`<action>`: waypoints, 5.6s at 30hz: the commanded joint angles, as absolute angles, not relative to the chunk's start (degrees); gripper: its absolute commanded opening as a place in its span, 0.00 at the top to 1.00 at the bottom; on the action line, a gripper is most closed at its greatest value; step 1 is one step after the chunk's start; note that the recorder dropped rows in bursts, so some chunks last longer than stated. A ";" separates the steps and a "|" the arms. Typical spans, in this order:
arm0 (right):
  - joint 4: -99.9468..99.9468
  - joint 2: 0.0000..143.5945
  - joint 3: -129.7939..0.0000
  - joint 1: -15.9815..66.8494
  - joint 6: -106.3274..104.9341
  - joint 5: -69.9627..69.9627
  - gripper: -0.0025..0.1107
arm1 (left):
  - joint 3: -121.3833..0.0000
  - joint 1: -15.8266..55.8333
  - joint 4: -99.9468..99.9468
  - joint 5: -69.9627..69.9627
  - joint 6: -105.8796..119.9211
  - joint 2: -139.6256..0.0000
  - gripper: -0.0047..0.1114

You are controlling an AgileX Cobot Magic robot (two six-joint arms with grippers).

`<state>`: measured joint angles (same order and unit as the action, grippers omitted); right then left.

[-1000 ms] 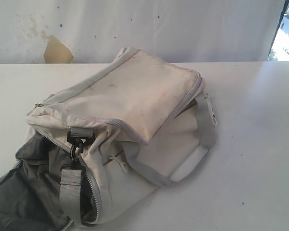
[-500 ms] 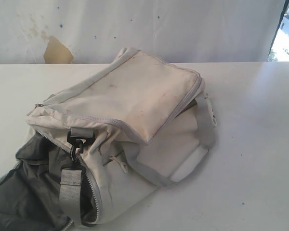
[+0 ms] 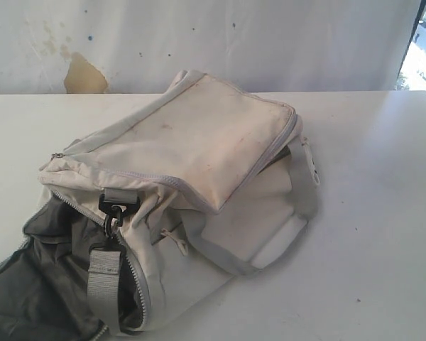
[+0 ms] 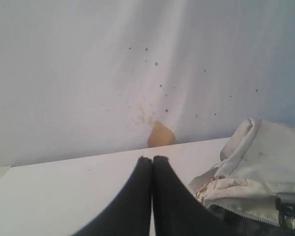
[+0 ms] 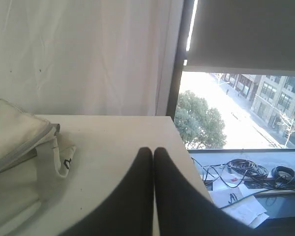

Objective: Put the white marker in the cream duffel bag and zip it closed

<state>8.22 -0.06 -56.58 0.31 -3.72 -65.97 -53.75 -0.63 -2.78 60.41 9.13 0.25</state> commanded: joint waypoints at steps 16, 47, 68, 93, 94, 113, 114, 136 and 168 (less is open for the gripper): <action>6.02 0.00 -17.94 0.00 -2.34 -15.20 0.98 | -17.37 -0.55 -3.72 13.34 8.53 0.00 0.96; 5.77 0.00 0.00 0.00 1.93 -5.26 0.98 | 0.00 -0.55 -3.93 6.07 8.91 0.00 0.96; 1.20 0.00 0.00 0.00 0.00 -6.38 0.98 | 0.00 -0.55 -3.93 6.07 8.98 0.00 0.96; 1.20 0.00 0.00 0.00 0.00 -6.38 0.98 | 0.00 -0.55 -3.93 6.07 8.98 0.00 0.96; 1.20 0.00 0.00 0.00 0.00 -6.38 0.98 | 0.00 -0.55 -3.93 6.07 8.98 0.00 0.96; 1.20 0.00 0.00 0.00 0.00 -6.38 0.98 | 0.00 -0.55 -3.93 6.07 8.98 0.00 0.96; 1.20 0.00 0.00 0.00 0.00 -6.38 0.98 | 0.00 -0.55 -3.93 6.07 8.98 0.00 0.96; 1.20 0.00 0.00 0.00 0.00 -6.38 0.98 | 0.00 1.98 -3.93 6.07 8.97 0.00 0.96; 1.20 0.00 0.00 0.00 0.00 -6.38 0.98 | 0.00 1.30 -3.93 5.97 8.97 0.00 0.96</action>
